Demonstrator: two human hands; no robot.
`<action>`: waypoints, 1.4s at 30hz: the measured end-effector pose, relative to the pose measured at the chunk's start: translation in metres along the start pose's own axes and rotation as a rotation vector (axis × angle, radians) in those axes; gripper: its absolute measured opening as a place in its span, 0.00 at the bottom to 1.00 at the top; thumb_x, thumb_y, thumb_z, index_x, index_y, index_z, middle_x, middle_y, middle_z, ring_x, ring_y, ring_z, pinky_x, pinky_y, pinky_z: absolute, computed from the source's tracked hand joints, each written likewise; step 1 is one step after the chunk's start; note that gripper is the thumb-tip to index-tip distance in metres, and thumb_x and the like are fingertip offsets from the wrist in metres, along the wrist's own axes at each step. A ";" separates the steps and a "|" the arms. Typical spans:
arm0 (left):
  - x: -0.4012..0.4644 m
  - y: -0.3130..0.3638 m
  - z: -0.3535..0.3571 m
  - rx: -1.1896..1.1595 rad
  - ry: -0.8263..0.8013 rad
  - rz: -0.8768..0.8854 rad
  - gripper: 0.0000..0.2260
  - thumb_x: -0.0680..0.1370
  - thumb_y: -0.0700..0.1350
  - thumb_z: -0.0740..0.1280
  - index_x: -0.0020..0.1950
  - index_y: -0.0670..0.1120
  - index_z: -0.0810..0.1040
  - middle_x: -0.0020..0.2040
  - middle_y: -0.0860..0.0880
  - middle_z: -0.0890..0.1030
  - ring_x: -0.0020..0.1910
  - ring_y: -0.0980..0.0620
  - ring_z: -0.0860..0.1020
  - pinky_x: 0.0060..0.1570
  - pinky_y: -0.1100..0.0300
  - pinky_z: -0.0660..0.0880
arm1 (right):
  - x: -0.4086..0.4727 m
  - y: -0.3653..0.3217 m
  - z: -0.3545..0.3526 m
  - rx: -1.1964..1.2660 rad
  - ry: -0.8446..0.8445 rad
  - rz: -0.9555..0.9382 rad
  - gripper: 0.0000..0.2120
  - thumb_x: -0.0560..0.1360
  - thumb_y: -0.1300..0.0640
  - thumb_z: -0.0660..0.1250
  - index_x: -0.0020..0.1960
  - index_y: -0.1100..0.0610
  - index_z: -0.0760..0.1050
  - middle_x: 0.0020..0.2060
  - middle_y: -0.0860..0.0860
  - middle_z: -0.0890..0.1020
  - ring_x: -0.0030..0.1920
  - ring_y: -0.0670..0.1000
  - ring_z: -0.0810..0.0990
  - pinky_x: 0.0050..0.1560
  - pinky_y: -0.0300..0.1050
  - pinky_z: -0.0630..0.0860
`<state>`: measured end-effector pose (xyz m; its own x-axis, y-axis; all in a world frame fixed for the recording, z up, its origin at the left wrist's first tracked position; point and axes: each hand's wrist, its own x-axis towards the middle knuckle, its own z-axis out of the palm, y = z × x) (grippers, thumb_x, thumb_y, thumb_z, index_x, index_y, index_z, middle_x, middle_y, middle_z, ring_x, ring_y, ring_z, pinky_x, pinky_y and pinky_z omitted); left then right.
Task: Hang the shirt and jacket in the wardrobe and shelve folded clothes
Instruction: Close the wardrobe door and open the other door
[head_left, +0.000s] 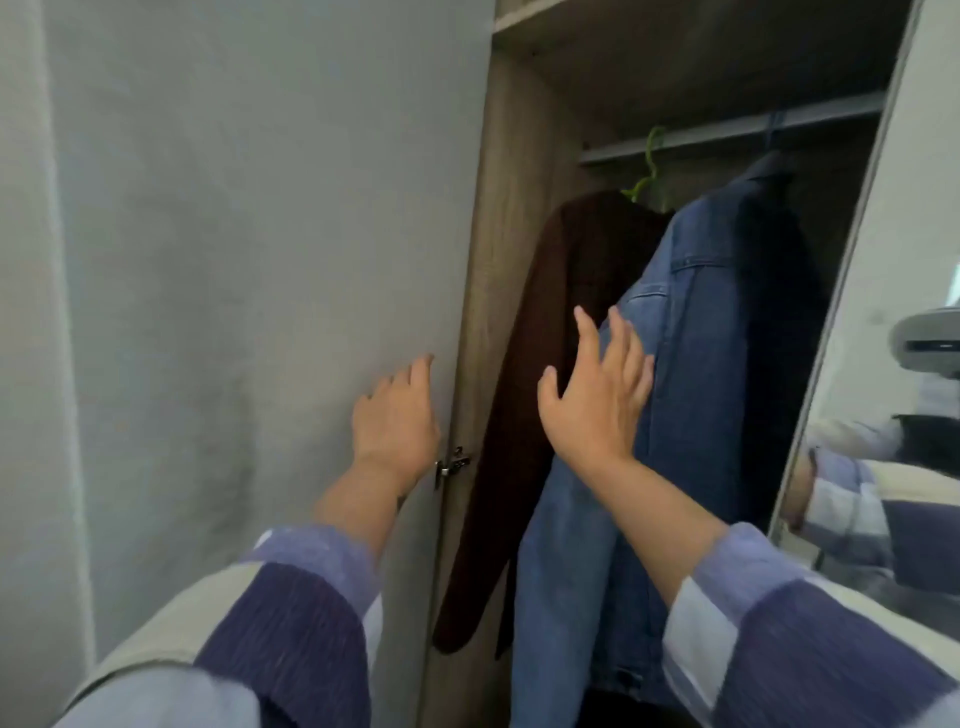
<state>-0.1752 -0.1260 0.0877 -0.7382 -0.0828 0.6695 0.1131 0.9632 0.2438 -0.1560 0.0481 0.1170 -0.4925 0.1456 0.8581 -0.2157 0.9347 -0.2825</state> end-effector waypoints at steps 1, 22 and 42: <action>-0.020 -0.007 -0.007 0.043 0.017 -0.034 0.27 0.76 0.43 0.60 0.74 0.49 0.58 0.66 0.48 0.72 0.64 0.45 0.71 0.56 0.51 0.70 | -0.015 -0.006 0.003 0.044 -0.054 -0.023 0.31 0.75 0.52 0.62 0.76 0.51 0.57 0.76 0.56 0.55 0.76 0.56 0.51 0.74 0.59 0.45; -0.182 -0.177 -0.086 0.018 0.009 -0.284 0.31 0.76 0.57 0.64 0.75 0.46 0.59 0.72 0.48 0.68 0.71 0.48 0.64 0.68 0.48 0.64 | -0.117 -0.266 0.005 0.473 -0.479 -0.156 0.47 0.71 0.39 0.64 0.76 0.45 0.34 0.77 0.54 0.39 0.77 0.57 0.42 0.74 0.63 0.44; -0.241 0.003 -0.053 -0.150 0.104 0.045 0.25 0.79 0.47 0.63 0.72 0.36 0.64 0.64 0.39 0.76 0.59 0.42 0.78 0.60 0.47 0.74 | -0.133 -0.104 -0.098 0.449 -0.313 -0.072 0.43 0.70 0.48 0.64 0.76 0.42 0.42 0.77 0.52 0.53 0.76 0.53 0.53 0.75 0.59 0.49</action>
<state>0.0384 -0.1169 -0.0361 -0.6580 -0.0739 0.7494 0.2481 0.9183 0.3084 0.0149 -0.0368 0.0742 -0.6755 -0.0810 0.7329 -0.5630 0.6986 -0.4416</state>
